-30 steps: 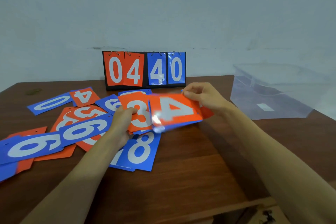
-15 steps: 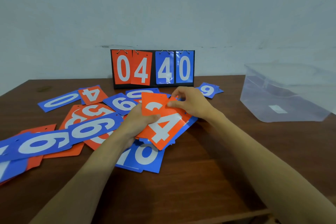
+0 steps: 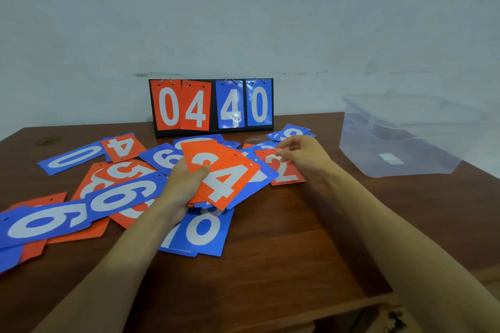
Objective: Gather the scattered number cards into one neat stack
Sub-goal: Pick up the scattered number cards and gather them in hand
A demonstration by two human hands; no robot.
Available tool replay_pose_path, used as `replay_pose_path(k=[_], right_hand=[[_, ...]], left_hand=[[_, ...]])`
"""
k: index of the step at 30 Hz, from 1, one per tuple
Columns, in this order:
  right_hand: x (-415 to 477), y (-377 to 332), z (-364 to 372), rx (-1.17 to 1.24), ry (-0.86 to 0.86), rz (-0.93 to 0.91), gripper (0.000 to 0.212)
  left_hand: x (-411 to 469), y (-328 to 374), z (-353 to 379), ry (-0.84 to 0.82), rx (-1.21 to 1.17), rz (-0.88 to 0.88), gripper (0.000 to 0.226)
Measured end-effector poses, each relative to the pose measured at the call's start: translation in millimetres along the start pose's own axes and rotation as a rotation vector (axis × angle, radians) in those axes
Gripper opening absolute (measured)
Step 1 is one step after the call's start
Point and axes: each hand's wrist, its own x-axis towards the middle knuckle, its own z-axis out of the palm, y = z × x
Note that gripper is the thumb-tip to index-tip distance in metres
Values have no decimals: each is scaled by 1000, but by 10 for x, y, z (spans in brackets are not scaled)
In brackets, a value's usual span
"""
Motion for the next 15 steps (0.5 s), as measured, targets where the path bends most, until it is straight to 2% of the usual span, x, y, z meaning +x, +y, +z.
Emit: replay_pose_path(k=[2,4,6,10,15], right_hand=[[76,98,-43,-338,27,55,37],[125,184,-28,-605,-72,110,61],[128,220,43,-754,-153,123,78],[225,146,106,-746,-165,194,81],[373,130,102,-539,-202,338,78]], left_hand=[[4,2,8,34,-64,-14,44],[11,7,10,74,-134,-40,43],[29,5,3,79,-191,-60,54],[41,-14,0,112,-174,-49,71],[61,-37,13,227,-241,-13,64]])
